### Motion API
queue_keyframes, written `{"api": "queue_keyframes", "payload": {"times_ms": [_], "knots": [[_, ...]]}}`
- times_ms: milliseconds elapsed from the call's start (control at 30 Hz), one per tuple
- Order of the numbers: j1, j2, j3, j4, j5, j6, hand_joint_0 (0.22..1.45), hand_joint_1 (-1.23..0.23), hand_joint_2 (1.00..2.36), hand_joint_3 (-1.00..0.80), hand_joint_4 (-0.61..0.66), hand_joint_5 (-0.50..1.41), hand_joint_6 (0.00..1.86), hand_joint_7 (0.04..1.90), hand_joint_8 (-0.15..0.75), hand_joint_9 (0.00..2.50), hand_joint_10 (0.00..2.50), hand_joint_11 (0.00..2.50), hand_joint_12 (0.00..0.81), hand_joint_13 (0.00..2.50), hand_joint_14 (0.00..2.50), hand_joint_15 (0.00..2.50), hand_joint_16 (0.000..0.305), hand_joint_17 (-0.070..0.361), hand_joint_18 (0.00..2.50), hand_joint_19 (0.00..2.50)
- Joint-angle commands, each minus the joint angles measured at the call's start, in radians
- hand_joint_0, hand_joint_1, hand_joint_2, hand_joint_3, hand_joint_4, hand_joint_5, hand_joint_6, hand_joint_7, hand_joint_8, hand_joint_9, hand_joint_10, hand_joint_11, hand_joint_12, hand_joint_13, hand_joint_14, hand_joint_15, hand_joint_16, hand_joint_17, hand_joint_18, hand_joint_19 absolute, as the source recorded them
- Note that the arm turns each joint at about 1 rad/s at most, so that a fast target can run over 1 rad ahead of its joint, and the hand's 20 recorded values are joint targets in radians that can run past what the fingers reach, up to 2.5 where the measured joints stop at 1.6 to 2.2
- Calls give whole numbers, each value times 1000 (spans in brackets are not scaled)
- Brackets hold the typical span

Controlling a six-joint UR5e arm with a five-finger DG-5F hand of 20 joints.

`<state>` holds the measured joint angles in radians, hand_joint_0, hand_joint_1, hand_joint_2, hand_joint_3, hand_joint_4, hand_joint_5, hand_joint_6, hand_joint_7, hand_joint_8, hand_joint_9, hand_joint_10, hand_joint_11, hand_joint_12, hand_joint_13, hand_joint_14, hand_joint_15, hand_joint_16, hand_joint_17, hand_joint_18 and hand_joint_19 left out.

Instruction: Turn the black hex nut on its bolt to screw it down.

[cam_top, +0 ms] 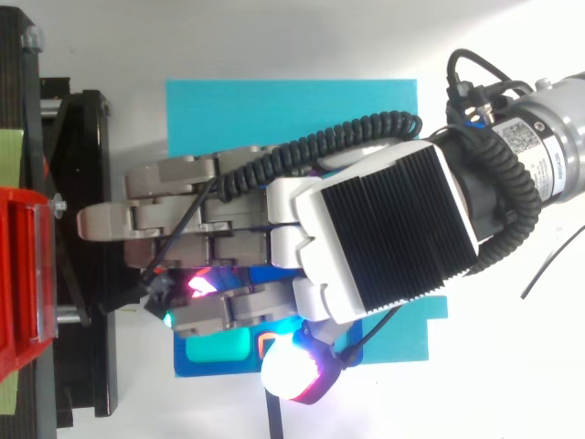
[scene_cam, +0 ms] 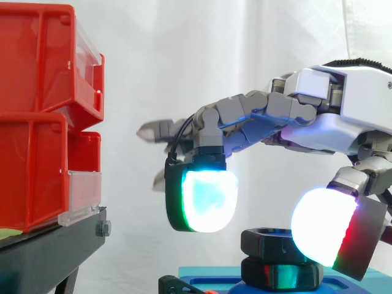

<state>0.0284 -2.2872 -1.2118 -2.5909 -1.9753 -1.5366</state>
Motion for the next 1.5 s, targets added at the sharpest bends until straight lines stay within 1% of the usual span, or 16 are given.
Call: {"api": "queue_keyframes", "payload": {"times_ms": [0, 33, 233, 333, 633, 667, 833, 933, 1000, 1100, 1133, 1167, 1367, 1467], "knots": [[-1, 0, 0, -3, -2, -3, 397, -596, 1000, -500, 338, -125, 500, 1151, 306, 388, 3, 142, 416, 24, 0, 0, 66, 149, 53, 110], [-1, 0, 0, -6, -2, -5, 377, -592, 1000, -500, 358, -134, 501, 1111, 310, 350, 2, 120, 427, 0, 0, 0, 70, 157, 12, 99], [-1, 0, 0, -25, 0, -5, 324, -557, 1000, -500, 371, -160, 502, 991, 331, 292, 0, 57, 451, 0, 0, 0, 76, 171, 0, 78], [-4, 0, 0, -34, -2, -3, 316, -551, 1000, -500, 376, -162, 502, 972, 334, 290, 0, 55, 456, 0, 0, 0, 77, 172, 0, 70], [-4, 2, 3, -80, -2, -3, 338, -520, 1000, -500, 379, -159, 502, 966, 336, 343, 0, 62, 447, 0, 0, 0, 74, 167, 0, 91], [-5, 2, 15, -89, -4, -2, 338, -520, 1000, -500, 379, -159, 502, 966, 337, 344, 1, 61, 447, 0, 0, 0, 74, 167, 2, 88], [-10, 2, 31, -129, -14, -3, 350, -521, 1000, -500, 373, -156, 502, 964, 337, 380, 0, 79, 441, 30, 0, 0, 72, 162, 48, 100], [-16, 2, 49, -164, -27, -5, 355, -527, 1000, -500, 373, -154, 502, 965, 338, 399, 1, 89, 440, 42, 0, 0, 72, 162, 57, 108], [-21, 2, 57, -189, -36, -5, 362, -529, 1000, -500, 372, -152, 502, 972, 341, 422, 1, 94, 437, 52, 0, 0, 71, 159, 84, 118], [-25, 2, 58, -209, -42, -5, 371, -539, 1000, -500, 368, -150, 502, 980, 336, 424, 2, 95, 432, 65, 0, 0, 70, 156, 99, 122], [-27, 2, 58, -210, -42, -5, 376, -541, 1000, -500, 369, -148, 502, 990, 336, 430, 2, 109, 430, 68, 0, 0, 69, 155, 97, 129], [-27, 0, 58, -210, -42, -5, 378, -563, 1000, -500, 374, -145, 502, 981, 341, 458, 0, 83, 434, 99, 0, 0, 69, 155, 153, 94], [-38, 2, 58, -212, -45, -5, 399, -576, 1000, -500, 370, -142, 502, 988, 334, 479, 1, 90, 421, 113, 0, 0, 66, 149, 167, 103], [-39, 2, 58, -209, -48, -5, 409, -578, 1000, -500, 368, -140, 502, 994, 331, 489, 1, 102, 417, 128, 0, 0, 65, 146, 183, 114]]}}
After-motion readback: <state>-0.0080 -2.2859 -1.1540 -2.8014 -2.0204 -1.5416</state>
